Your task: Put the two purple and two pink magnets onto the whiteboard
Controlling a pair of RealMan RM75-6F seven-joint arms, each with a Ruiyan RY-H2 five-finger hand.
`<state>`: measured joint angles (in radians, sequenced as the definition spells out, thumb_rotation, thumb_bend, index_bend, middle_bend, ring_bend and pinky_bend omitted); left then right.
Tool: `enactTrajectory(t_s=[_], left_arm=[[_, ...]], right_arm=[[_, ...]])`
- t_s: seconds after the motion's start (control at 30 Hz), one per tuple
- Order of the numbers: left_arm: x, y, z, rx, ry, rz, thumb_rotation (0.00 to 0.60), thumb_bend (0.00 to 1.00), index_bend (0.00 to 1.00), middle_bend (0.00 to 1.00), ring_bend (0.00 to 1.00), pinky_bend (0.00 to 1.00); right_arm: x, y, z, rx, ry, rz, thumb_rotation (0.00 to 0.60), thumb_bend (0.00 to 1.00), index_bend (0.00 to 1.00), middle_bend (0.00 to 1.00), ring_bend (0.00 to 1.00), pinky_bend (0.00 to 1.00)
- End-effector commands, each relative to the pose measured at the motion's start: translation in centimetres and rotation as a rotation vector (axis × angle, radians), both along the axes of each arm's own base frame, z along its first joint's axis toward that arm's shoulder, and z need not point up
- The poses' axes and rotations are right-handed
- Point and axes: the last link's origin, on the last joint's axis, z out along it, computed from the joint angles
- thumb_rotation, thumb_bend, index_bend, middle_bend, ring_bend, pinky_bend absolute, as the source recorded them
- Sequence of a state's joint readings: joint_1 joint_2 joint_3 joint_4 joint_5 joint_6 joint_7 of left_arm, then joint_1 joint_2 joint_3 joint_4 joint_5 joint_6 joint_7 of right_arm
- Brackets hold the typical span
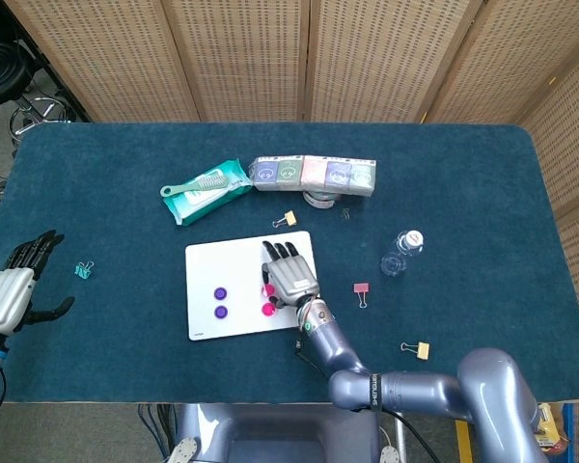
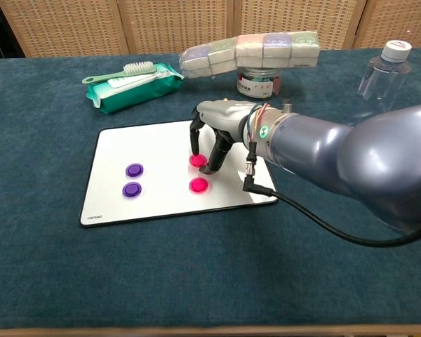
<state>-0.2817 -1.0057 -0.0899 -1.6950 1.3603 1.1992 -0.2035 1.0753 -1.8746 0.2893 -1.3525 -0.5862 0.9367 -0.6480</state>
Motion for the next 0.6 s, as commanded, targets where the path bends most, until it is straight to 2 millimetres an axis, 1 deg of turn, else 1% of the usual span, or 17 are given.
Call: enactTrajectory(t_s=[0.03,0.17,0.6], left_arm=[[0.02,0.00,-0.01,-0.001,0.001,-0.001,0.600,0.27,0.00,0.00,0.00,0.00],[0.01,-0.02,0.03,0.000,-0.001,0.000,0.600,0.27,0.00,0.00,0.00,0.00],[-0.05,-0.04,0.28,0.004,-0.008,0.000,0.600,0.27,0.00,0.00,0.00,0.00]], right_arm=[[0.24,0.01,-0.14,0.003,-0.007,-0.004,0.600,0.38,0.53,0.00,0.00,0.00],[0.63,-0.03,-0.38,0.003,-0.008,-0.002,0.600,0.38,0.54,0.00,0.00,0.00],[0.75,0.00,-0.95,0.008,-0.007,-0.017,0.600,0.38,0.54,0.00,0.00,0.00]])
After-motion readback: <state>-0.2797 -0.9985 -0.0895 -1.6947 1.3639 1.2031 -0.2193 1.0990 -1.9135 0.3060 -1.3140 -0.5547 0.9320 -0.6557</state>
